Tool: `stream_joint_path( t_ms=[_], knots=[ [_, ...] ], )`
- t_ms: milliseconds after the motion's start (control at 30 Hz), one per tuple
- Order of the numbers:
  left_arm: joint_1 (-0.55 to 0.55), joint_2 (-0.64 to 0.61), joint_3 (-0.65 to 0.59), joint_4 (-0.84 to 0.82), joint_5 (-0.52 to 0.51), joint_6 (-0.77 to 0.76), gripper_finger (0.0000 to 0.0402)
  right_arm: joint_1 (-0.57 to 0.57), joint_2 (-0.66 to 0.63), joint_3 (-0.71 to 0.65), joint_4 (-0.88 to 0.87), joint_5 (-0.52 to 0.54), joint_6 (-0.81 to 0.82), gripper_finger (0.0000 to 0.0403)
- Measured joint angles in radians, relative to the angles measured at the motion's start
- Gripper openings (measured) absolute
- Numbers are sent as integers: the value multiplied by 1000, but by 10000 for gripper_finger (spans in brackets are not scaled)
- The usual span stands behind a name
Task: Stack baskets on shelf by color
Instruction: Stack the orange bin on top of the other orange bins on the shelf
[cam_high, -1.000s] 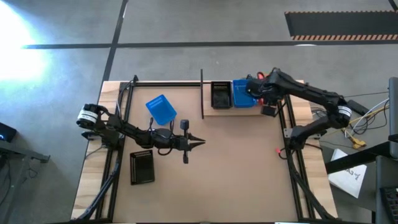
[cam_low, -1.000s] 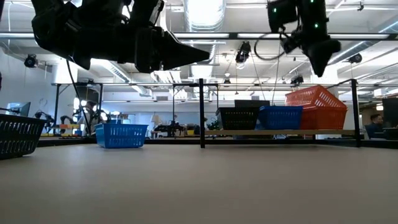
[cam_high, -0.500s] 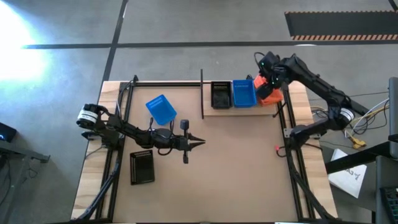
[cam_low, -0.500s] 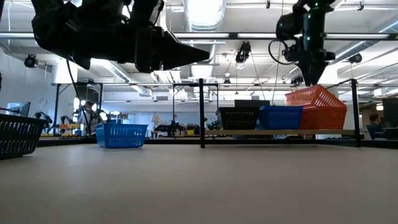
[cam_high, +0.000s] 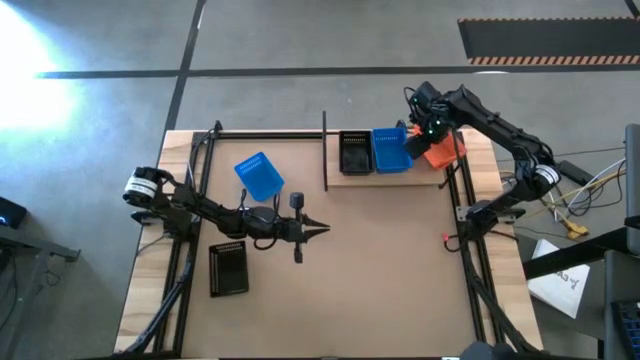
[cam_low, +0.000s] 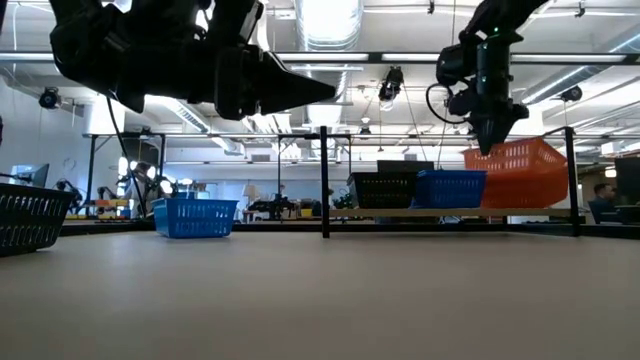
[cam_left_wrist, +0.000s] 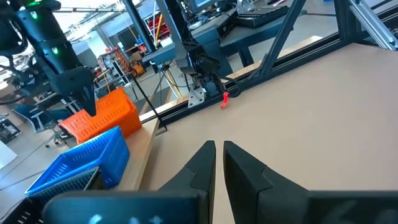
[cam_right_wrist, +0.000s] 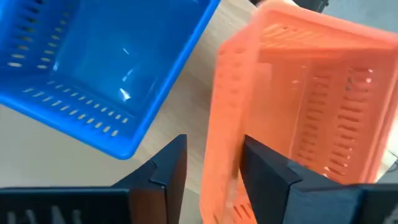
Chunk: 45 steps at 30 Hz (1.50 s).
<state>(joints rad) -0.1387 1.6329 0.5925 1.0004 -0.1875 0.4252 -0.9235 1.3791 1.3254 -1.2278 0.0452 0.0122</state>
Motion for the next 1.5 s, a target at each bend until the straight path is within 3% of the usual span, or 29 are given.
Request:
stream_joint_path(
  t_ms=[367,567,833,1500],
  knots=[
    [0,0,-6,0,0,0,15,0,-16,8,-15,19,-8,72],
    [0,0,-6,2,0,0,15,1,-19,18,-23,117,-12,14],
    [0,0,-5,4,0,0,15,8,-21,25,-25,190,-5,11],
    [0,0,-4,10,0,-1,15,7,-17,-27,-22,212,56,13]
  ],
)
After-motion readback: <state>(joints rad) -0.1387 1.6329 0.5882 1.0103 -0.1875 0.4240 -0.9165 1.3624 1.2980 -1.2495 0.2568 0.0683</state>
